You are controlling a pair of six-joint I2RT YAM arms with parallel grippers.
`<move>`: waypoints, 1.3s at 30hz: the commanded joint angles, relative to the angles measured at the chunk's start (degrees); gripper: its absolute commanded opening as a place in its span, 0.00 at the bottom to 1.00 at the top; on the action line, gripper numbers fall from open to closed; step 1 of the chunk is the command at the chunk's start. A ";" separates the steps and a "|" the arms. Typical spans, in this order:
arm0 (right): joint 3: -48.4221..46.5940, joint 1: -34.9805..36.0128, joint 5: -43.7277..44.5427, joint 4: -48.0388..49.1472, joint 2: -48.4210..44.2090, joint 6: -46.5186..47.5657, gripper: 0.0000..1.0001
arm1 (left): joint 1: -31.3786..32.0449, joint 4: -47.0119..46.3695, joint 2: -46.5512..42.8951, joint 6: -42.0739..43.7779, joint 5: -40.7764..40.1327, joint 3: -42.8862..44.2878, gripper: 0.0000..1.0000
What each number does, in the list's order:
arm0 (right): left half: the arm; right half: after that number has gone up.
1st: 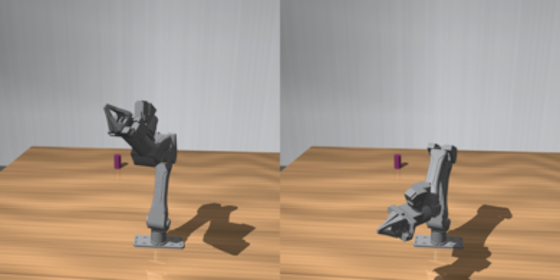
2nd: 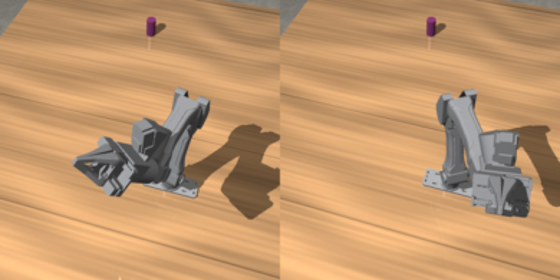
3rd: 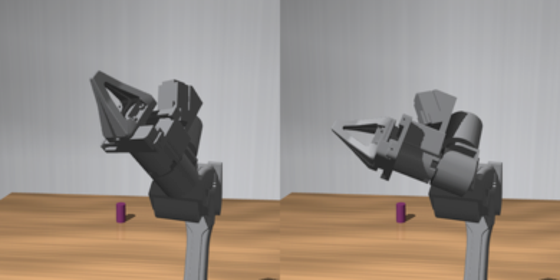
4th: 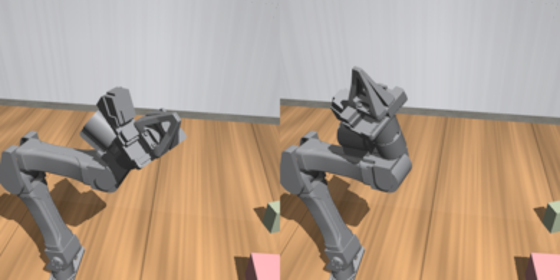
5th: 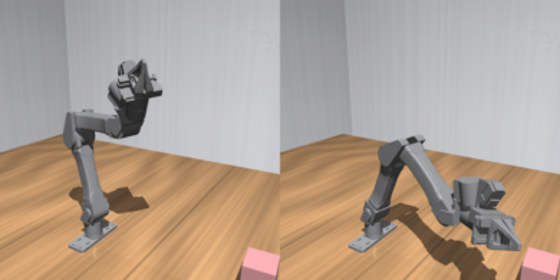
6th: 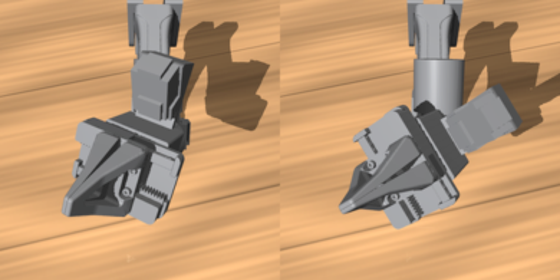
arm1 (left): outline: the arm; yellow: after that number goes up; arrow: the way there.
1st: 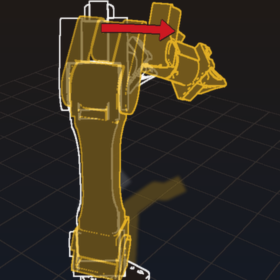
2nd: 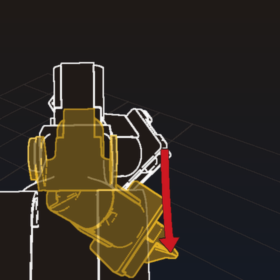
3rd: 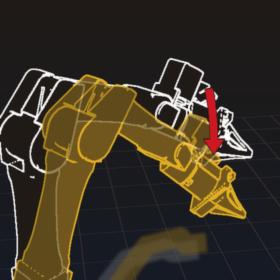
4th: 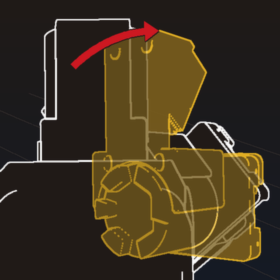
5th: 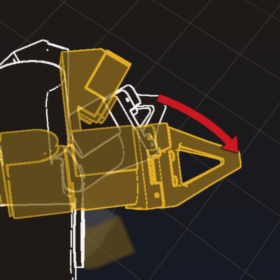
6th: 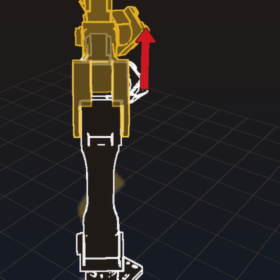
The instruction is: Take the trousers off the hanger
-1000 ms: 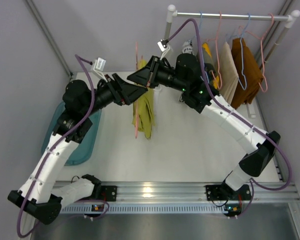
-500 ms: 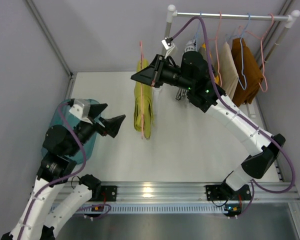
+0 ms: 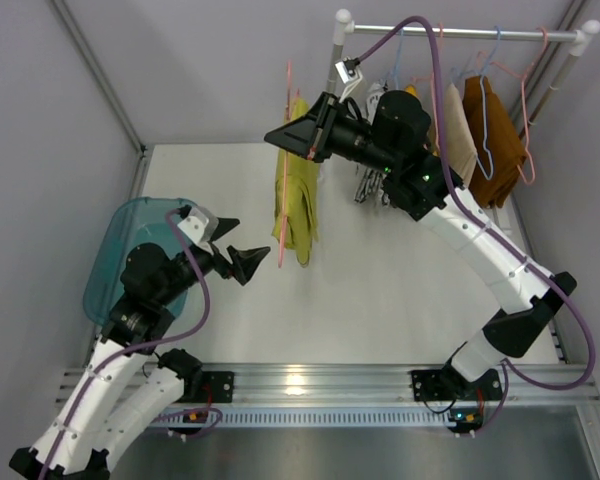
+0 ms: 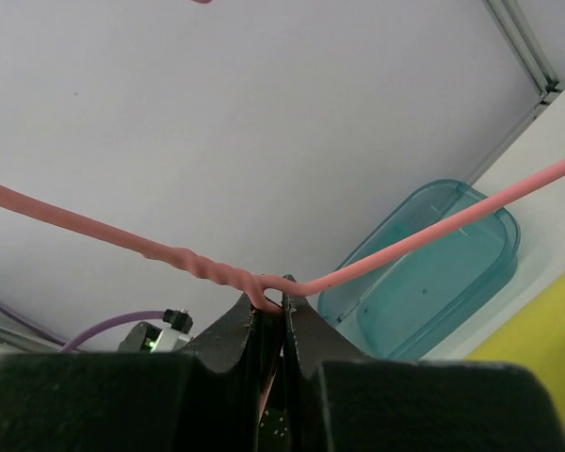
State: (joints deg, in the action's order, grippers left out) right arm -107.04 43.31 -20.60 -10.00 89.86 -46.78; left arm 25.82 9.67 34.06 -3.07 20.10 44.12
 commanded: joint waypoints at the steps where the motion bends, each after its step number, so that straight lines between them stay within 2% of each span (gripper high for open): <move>1: -5.54 -0.42 0.47 8.50 -2.41 0.47 0.00 | 0.02 -9.05 2.14 -1.84 1.44 0.00 0.99; 7: -6.16 -0.24 0.65 8.42 -1.89 0.29 0.00 | 0.10 -14.85 6.36 -5.19 5.65 2.02 0.99; 12: -6.60 -0.24 0.56 8.68 -1.62 0.29 0.00 | 0.19 -15.21 7.24 -5.98 9.95 2.55 0.99; 19: -7.30 -0.16 0.74 8.94 -0.92 0.38 0.00 | 0.81 -13.63 6.63 -5.02 11.80 2.55 0.99; 27: -6.16 0.20 0.21 8.86 -1.53 0.29 0.00 | 0.98 -17.66 7.33 -9.40 -1.63 3.51 0.99; 31: -5.02 0.28 -0.23 8.86 -2.32 0.29 0.00 | 1.07 -18.81 10.49 -12.48 -3.21 5.88 0.99; 39: -3.61 0.20 -1.90 9.39 -3.56 -0.06 0.00 | 1.07 -20.13 12.78 -11.96 -6.04 6.33 0.99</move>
State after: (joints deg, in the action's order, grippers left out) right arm -109.16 43.33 -20.71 -11.09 90.39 -47.79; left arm 26.68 -4.71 46.70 -14.48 16.16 48.21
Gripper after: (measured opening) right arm 0.058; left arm 0.990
